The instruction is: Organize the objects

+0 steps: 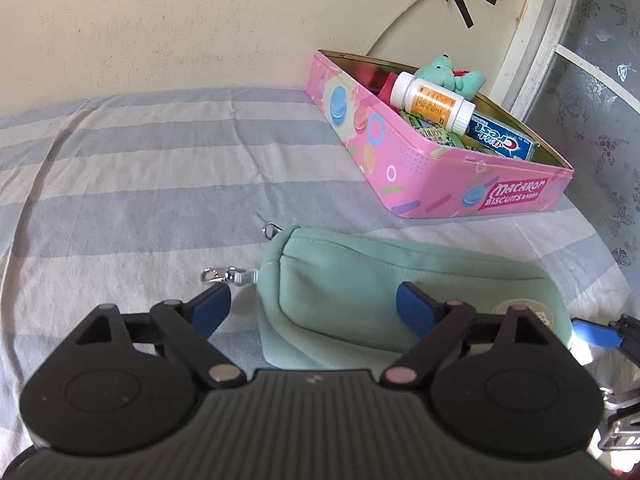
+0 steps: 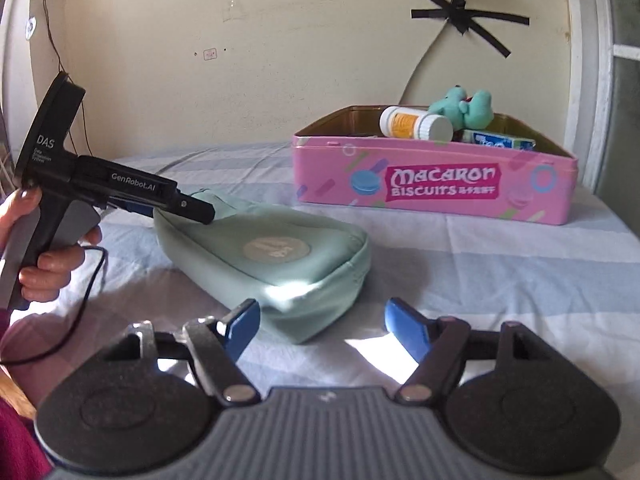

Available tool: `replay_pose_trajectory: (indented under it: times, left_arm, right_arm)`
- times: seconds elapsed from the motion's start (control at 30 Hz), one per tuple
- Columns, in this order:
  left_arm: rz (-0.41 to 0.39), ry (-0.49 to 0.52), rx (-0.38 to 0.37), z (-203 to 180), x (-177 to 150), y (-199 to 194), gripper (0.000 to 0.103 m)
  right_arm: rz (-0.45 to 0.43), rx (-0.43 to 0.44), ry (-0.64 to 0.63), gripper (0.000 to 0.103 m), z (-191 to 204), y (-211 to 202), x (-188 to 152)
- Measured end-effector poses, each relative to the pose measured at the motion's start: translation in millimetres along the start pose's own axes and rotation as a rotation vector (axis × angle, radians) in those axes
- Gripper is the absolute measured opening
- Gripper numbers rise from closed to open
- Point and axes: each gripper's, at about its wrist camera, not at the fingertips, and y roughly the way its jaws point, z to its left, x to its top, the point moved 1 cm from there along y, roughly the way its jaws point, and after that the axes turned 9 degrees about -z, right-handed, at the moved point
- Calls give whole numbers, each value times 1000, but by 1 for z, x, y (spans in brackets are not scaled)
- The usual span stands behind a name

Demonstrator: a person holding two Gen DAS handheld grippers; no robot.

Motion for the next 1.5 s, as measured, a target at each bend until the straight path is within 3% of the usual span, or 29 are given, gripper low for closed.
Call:
replay_pose_trajectory:
  times: [0.17,0.4,0.57,0.83,0.93,1.07,1.23,1.5]
  left_arm:
    - [11,-3,-10,-9,1,9,89]
    - [42,-6,-4,-14,3,7,81]
    - [57,29,-64,-44,-11,-4,79]
    - [95,153,-170,-104,-31,-12,80]
    - [99,148,-149,-107,-26,-11,80]
    - [40,148,-101,-103,-18,-22,81]
    - [-4,220,-55,-110,-15,-31,82]
    - [-10,275,-20,-115,-18,-20,82]
  right_arm:
    - [-14,37,44,82,-2,16,3]
    - [-29,54,26,76,-5,15,4]
    - [-22,35,37,76,-28,-14,-6]
    - [-50,-79,117,78,-68,-73,-29]
    - [-96,-114,162,82,-77,-85,-29]
    - [-137,-95,199,88,-80,-91,-24]
    - [-109,-76,254,88,-75,-75,-25]
    - [-82,-93,298,91,-71,-59,-30]
